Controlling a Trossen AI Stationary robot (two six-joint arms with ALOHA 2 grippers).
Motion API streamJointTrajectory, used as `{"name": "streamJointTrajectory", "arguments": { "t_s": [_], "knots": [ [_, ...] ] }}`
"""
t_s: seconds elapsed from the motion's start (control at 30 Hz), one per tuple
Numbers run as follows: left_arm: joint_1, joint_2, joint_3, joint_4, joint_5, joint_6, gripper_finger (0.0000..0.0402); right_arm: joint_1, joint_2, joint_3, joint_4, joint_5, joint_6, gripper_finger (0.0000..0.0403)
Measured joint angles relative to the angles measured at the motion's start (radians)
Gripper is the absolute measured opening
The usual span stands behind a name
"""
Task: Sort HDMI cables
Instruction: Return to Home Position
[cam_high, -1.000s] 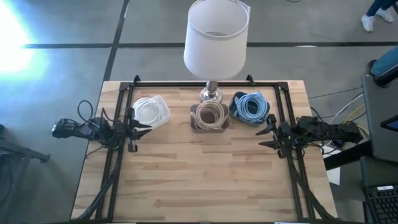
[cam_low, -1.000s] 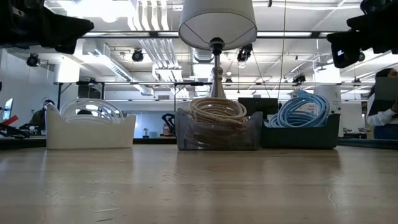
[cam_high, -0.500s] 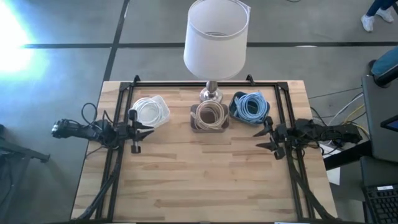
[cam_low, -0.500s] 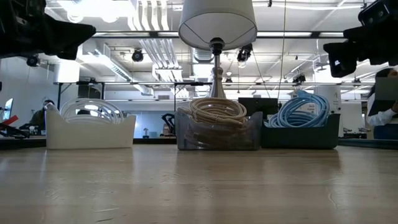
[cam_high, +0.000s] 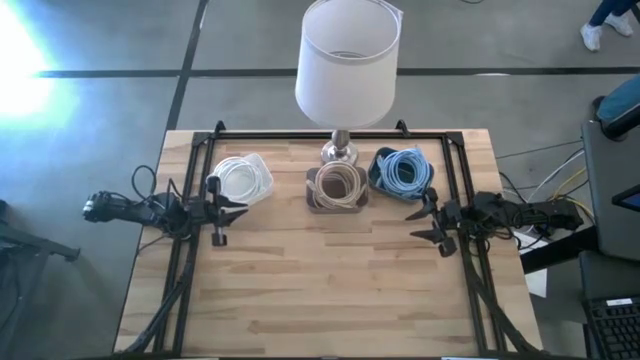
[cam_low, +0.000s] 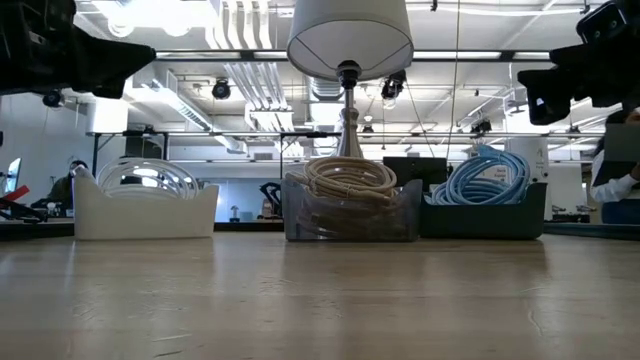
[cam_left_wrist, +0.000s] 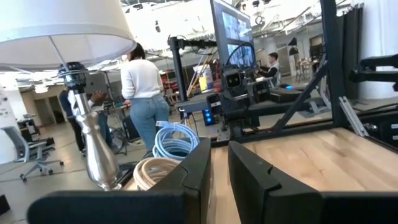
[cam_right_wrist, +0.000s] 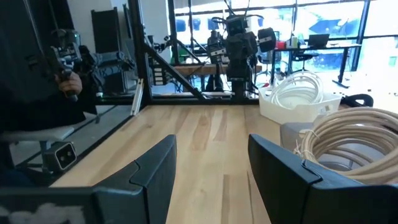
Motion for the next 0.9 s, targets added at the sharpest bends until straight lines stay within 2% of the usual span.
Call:
{"name": "streamJointTrajectory", "arguments": {
  "t_s": [0.37, 0.9],
  "knots": [
    [0.000, 0.000, -0.001, -0.058, -0.015, -0.084, 0.0060, 0.000, 0.005, 0.000, -0.002, 0.001, -0.002, 0.0196],
    [0.000, 0.000, 0.001, -0.078, -0.014, -0.103, 0.0060, 0.000, 0.006, 0.000, -0.002, 0.003, -0.002, 0.0196]
  ]
}}
